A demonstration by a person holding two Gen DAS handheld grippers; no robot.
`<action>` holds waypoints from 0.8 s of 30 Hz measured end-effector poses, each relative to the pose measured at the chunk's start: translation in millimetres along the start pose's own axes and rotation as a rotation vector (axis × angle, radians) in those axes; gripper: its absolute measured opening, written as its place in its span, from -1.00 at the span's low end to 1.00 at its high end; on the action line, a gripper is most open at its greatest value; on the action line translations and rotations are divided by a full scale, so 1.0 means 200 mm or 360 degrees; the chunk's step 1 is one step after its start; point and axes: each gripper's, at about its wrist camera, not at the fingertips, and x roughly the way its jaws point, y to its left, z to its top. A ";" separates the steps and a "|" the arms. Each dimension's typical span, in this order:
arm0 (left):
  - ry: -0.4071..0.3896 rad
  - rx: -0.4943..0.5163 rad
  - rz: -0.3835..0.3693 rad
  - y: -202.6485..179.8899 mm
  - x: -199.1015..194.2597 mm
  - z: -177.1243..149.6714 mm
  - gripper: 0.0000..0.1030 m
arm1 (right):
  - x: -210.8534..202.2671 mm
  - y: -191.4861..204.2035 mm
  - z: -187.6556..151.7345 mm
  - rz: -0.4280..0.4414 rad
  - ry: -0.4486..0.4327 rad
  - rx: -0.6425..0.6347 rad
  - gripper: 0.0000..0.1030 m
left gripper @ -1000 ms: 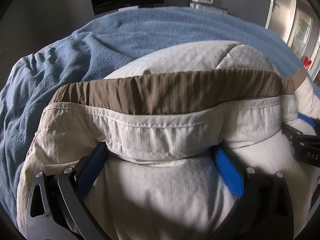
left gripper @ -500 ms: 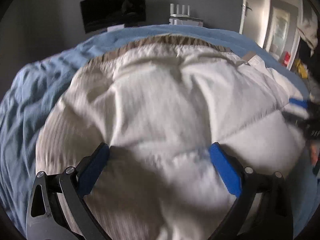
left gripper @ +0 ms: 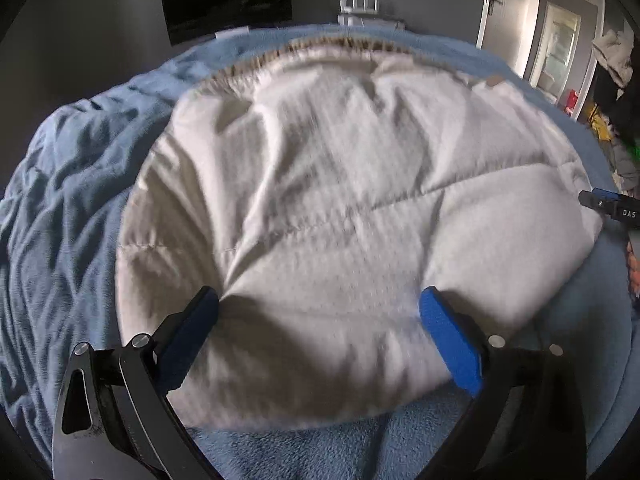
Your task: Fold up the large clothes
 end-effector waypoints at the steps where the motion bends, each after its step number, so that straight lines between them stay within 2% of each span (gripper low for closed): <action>1: -0.0042 -0.0017 0.0006 0.01 -0.04 0.01 0.87 | -0.04 0.00 0.02 -0.0010 -0.0068 0.0008 0.85; 3: -0.0116 -0.0086 0.0030 0.07 -0.09 0.07 0.87 | -0.07 -0.02 0.08 -0.0018 -0.0154 0.0036 0.85; 5: -0.0128 -0.0187 0.0087 0.16 -0.09 0.12 0.87 | -0.06 -0.07 0.15 -0.0062 -0.0172 0.0055 0.85; 9: -0.0053 -0.0333 0.0216 0.33 0.00 0.11 0.87 | 0.07 -0.12 0.21 -0.0141 -0.0061 0.0080 0.85; 11: 0.0029 -0.0351 0.0264 0.40 0.09 0.07 0.89 | 0.16 -0.21 0.17 -0.0095 0.0004 0.0158 0.85; 14: 0.0023 -0.0468 0.0096 0.51 0.12 0.01 0.89 | 0.22 -0.30 0.14 0.0037 0.0077 0.0286 0.85; 17: -0.0027 -0.0470 0.0083 0.56 0.10 0.08 0.87 | 0.18 -0.29 0.21 0.0061 0.0072 0.0269 0.83; 20: -0.0066 -0.0444 0.0019 0.60 0.10 0.20 0.87 | 0.15 -0.27 0.35 0.0121 0.0000 0.0178 0.83; 24: -0.0044 -0.0463 -0.0087 0.65 0.20 0.36 0.86 | 0.20 -0.24 0.53 0.0152 -0.0002 0.0008 0.83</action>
